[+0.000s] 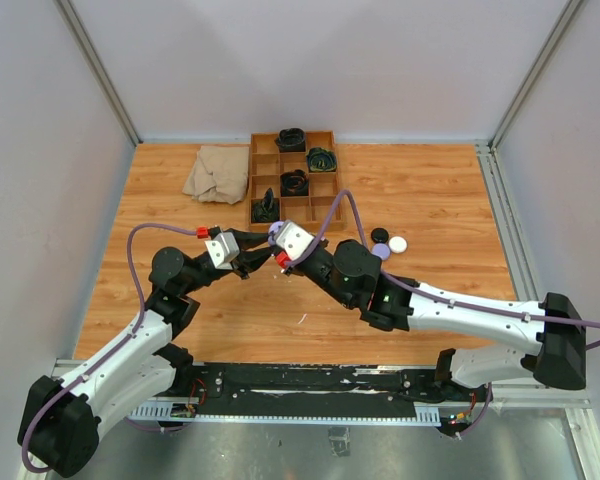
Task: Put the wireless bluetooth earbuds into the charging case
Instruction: Place the earbud in the charging case.
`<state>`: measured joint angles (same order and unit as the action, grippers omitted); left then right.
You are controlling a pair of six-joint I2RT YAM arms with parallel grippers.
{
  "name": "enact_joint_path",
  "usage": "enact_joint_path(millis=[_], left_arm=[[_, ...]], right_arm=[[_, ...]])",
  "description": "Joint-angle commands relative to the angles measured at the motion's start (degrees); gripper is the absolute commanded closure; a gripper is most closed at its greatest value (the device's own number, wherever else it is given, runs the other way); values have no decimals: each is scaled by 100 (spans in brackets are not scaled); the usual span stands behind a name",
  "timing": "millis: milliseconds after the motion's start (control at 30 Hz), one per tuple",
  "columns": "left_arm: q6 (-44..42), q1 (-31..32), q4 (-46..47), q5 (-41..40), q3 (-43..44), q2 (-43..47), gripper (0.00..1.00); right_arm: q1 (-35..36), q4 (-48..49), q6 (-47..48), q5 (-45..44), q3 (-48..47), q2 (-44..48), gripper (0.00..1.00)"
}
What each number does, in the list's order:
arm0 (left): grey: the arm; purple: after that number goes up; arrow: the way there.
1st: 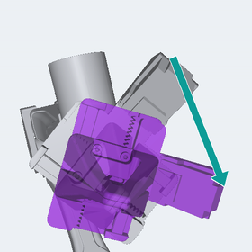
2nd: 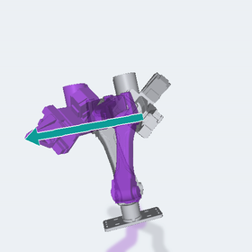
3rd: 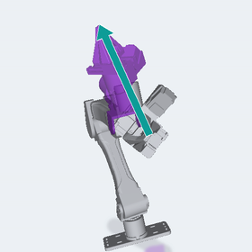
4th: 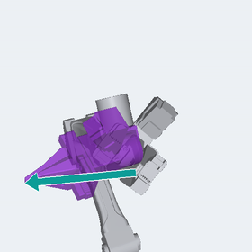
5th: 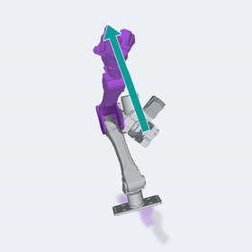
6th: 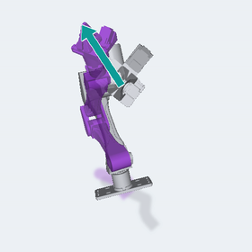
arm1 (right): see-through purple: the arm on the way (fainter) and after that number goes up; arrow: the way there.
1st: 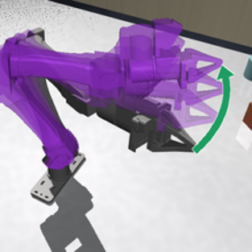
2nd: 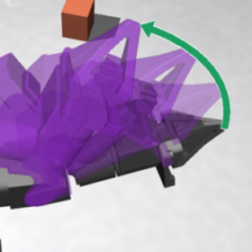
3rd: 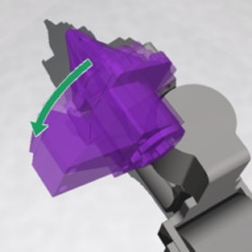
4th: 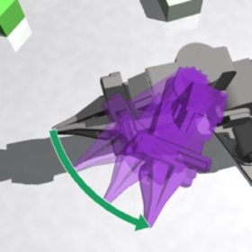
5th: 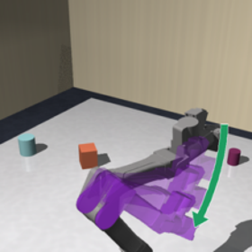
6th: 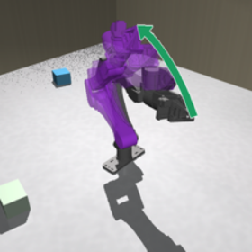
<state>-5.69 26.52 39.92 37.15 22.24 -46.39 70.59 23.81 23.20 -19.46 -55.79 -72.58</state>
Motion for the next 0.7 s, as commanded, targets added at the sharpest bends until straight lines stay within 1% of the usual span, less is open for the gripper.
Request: enact_joint_path(millis=[0, 267, 367, 433, 533, 667], left_arm=[[85, -24, 216, -21, 219, 39, 100], [134, -24, 222, -50, 230, 21, 100], [127, -24, 218, -34, 228, 21, 100], [122, -24, 218, -26, 223, 29, 100], [113, -23, 218, -10, 219, 21, 100], [106, -24, 217, 74, 219, -1, 100]], right_arm=[[154, 70, 98, 94, 152, 196, 75], [172, 59, -44, 196, 198, 254, 73], [175, 53, -74, 198, 185, 250, 70], [175, 33, -79, 167, 176, 301, 66], [159, -191, -87, 185, 126, 490, 57], [-13, -947, -190, 653, -10, 840, 47]])
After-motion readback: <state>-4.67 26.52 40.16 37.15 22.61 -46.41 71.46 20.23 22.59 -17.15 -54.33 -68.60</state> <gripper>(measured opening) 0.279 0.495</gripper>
